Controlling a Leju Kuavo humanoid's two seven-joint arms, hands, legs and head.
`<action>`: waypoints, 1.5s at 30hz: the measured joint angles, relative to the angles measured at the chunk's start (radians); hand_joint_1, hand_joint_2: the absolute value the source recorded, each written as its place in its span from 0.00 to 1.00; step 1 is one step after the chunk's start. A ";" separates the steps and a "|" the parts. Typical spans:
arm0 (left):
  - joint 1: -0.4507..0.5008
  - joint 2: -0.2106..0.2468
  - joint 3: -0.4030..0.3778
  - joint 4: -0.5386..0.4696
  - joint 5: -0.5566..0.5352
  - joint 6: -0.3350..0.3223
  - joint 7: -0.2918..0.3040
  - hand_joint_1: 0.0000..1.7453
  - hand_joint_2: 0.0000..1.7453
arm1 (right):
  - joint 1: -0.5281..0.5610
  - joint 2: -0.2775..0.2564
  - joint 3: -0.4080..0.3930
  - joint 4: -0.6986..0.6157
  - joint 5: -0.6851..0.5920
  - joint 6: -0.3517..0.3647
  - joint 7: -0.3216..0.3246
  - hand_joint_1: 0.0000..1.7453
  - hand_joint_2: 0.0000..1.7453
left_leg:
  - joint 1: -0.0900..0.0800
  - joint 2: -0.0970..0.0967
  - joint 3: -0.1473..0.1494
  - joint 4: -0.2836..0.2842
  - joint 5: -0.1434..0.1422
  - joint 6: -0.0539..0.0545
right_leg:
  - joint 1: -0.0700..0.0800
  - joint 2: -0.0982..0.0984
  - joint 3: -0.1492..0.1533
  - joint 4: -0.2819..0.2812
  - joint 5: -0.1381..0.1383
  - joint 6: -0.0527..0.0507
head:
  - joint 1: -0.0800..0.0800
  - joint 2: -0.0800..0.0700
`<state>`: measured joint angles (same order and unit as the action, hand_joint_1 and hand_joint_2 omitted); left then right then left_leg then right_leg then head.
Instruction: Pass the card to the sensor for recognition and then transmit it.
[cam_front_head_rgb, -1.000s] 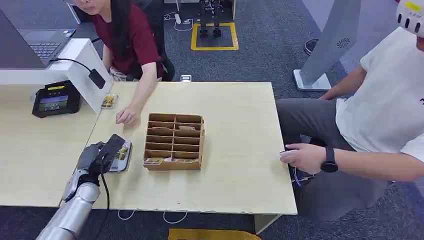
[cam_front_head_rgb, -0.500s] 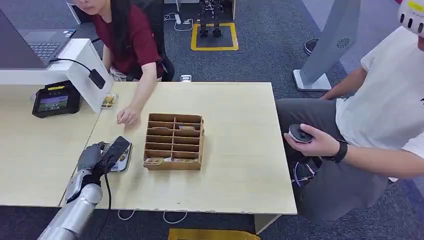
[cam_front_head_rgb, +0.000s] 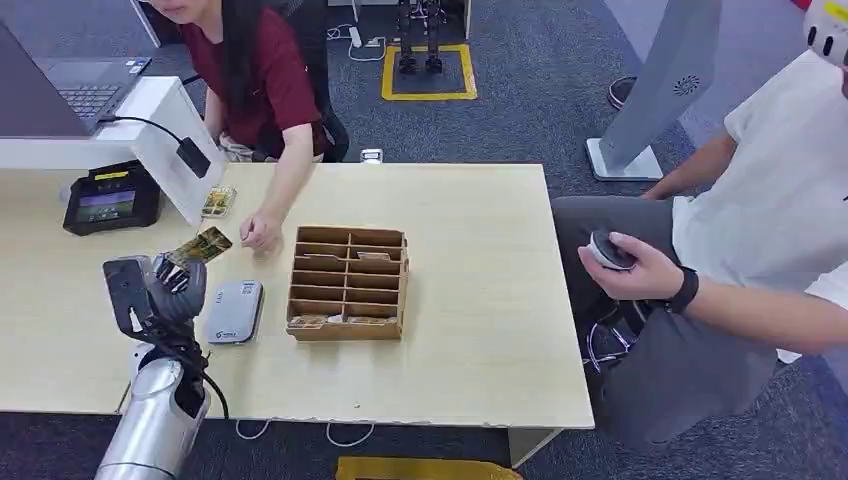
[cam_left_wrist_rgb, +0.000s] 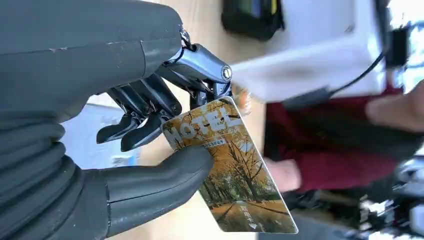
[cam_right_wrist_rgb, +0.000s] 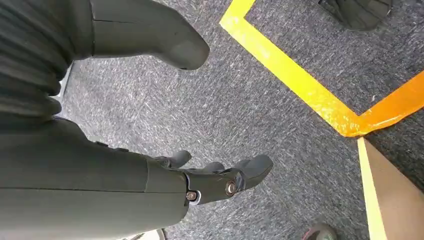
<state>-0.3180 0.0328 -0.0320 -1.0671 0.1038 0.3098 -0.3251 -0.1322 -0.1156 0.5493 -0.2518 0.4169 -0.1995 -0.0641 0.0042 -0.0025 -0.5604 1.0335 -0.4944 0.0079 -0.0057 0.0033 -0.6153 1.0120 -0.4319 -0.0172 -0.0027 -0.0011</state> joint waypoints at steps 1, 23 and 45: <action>-0.002 -0.005 0.008 -0.017 0.010 0.017 -0.023 1.00 1.00 | 0.000 0.001 0.000 0.000 0.002 0.001 0.002 0.00 1.00 | 0.000 0.000 0.000 0.000 0.000 0.000 | 0.000 0.000 0.000 0.000 0.000 0.000 | 0.000 0.000; -0.080 0.006 0.011 -0.060 -0.315 0.311 -0.184 1.00 1.00 | -0.025 0.014 -0.005 -0.008 0.045 0.058 0.024 0.00 1.00 | 0.000 0.000 -0.001 0.000 0.002 -0.001 | 0.000 0.000 -0.001 0.000 0.001 0.000 | 0.000 0.000; -0.159 -0.063 0.245 0.058 -1.097 0.387 -0.235 1.00 1.00 | -0.018 0.003 -0.023 -0.016 0.068 0.070 -0.011 0.00 1.00 | 0.000 0.001 -0.002 0.000 0.003 -0.001 | 0.000 0.001 -0.003 0.000 0.002 0.001 | 0.000 0.000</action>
<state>-0.4772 -0.0305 0.2133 -1.0086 -0.9930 0.6966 -0.5600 -0.1499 -0.1122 0.5264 -0.2678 0.4849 -0.1297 -0.0748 0.0042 -0.0020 -0.5625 1.0334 -0.4910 0.0074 -0.0056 0.0038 -0.6181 1.0124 -0.4295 -0.0165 -0.0027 -0.0011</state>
